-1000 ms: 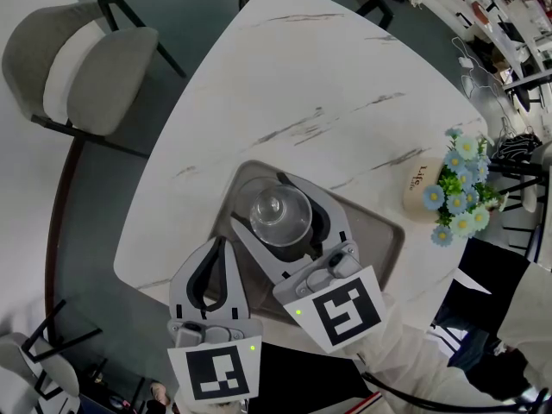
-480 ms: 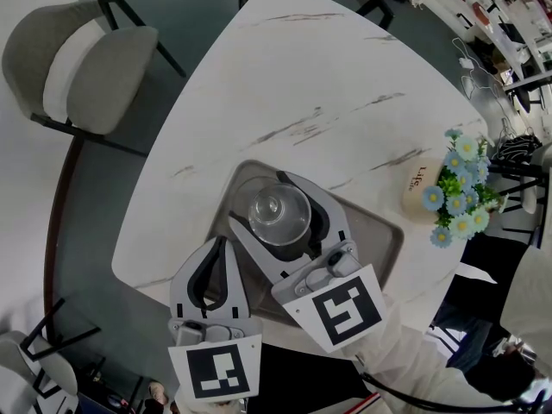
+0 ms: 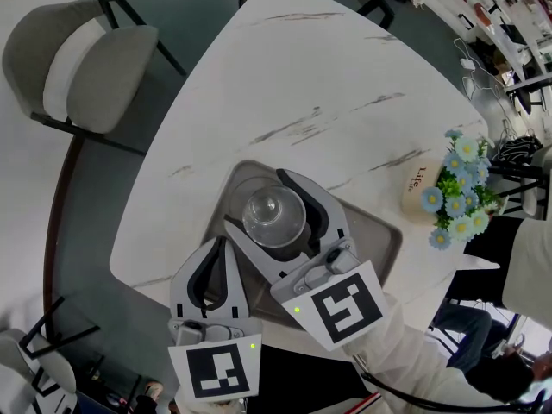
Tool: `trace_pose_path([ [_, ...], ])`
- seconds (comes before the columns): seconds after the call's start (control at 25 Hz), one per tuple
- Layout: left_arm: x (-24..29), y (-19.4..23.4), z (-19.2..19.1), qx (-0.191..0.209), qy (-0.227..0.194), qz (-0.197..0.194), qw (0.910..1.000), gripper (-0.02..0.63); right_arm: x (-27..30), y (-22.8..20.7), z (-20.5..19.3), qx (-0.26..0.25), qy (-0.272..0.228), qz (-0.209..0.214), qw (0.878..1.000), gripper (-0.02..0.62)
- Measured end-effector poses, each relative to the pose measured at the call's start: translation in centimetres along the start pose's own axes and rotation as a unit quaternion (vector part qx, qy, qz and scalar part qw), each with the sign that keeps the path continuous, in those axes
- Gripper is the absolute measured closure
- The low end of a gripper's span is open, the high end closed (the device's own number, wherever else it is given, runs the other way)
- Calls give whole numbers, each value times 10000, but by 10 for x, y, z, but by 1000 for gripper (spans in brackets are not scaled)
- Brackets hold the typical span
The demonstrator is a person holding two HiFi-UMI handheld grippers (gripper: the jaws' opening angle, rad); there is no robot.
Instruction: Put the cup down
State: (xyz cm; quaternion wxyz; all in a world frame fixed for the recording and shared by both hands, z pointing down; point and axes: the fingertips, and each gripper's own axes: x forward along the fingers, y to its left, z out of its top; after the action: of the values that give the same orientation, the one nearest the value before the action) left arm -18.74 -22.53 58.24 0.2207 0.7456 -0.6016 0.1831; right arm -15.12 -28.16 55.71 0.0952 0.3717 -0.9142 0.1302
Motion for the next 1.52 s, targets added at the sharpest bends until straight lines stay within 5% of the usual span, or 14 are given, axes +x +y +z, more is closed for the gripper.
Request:
trace_pose_path([
  [1.04,-38,-19,-3,47,-145,224,9996,597,-44,10,7,-151,-92,108,9998,244],
  [1.52,-89,-42,20,269,-429,260,9984,597,-98,28,3,-288,395,74,9988,245],
])
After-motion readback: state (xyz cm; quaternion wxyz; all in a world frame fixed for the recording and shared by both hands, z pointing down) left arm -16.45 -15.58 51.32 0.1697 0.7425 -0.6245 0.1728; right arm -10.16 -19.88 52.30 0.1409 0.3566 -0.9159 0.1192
